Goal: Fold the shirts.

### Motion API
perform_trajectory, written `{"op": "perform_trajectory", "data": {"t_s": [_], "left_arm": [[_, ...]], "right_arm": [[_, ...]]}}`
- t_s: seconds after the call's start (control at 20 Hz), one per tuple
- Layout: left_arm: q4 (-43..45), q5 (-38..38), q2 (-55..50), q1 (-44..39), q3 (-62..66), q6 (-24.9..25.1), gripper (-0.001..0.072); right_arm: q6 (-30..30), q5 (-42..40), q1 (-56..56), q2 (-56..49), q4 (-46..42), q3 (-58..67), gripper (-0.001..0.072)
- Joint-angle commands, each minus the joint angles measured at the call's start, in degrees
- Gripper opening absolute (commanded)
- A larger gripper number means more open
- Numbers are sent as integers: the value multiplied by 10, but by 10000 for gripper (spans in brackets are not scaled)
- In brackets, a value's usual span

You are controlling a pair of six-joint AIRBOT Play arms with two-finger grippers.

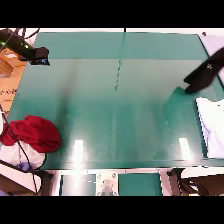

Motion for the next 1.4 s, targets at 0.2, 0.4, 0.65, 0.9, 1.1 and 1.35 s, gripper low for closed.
{"op": "perform_trajectory", "data": {"t_s": [0.2, 0.4, 0.65, 0.9, 1.1, 1.35], "left_arm": [[0, -2, 0, 0, 0, -13, 26], [0, -19, 0, 0, 0, -13, 26], [0, -31, 0, 0, 0, -13, 26], [-1, -30, 0, 0, 0, -13, 26], [-3, -31, 0, 0, 0, -13, 26], [-4, -32, 0, 0, 0, -13, 26]], "right_arm": [[9, 46, -104, -5, -59, 1, 20], [72, 102, -133, 12, -77, 1, 20], [157, 171, -155, 67, -208, 1, 20], [165, 278, -155, 80, -364, 0, 21], [167, 345, -155, 85, -459, -33, 21], [182, 376, -156, 99, -579, -154, 22]]}}
